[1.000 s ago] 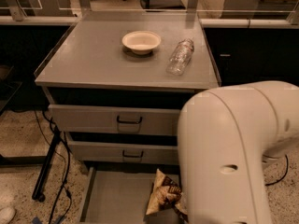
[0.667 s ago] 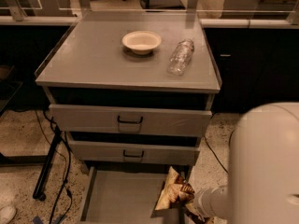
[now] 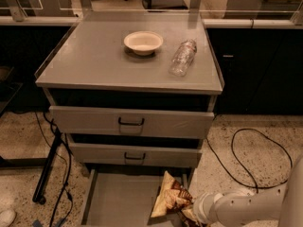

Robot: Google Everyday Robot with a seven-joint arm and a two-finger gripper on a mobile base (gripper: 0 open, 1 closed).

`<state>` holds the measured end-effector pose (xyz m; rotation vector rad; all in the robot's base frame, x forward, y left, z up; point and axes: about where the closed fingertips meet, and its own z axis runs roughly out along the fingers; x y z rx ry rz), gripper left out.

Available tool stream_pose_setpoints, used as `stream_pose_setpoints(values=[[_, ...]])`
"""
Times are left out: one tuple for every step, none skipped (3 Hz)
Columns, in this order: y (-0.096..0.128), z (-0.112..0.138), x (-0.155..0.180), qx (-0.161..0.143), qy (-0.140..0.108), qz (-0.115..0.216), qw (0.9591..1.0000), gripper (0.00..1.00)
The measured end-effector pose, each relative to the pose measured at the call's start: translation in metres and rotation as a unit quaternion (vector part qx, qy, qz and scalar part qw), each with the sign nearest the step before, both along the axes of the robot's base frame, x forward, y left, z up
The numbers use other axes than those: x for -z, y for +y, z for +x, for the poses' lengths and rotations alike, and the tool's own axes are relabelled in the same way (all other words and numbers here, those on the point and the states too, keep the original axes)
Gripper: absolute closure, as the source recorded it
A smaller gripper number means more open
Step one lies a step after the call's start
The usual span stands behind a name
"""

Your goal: Pick brown chip bag from bottom drawer and place on counter

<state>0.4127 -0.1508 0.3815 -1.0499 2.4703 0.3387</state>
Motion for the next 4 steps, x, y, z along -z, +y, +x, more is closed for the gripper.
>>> stream_pose_setpoints(values=[[0.028,-0.011,-0.002,-0.016,0.007,0.029,0.9994,1.00],[0.071,-0.015,-0.014,-0.052,-0.001,0.064,0.9966,1.00],[0.088,-0.016,-0.022,-0.068,-0.006,0.075,0.9949,1.00],[0.092,-0.007,-0.029,-0.068,-0.016,0.080,0.9943,1.00]])
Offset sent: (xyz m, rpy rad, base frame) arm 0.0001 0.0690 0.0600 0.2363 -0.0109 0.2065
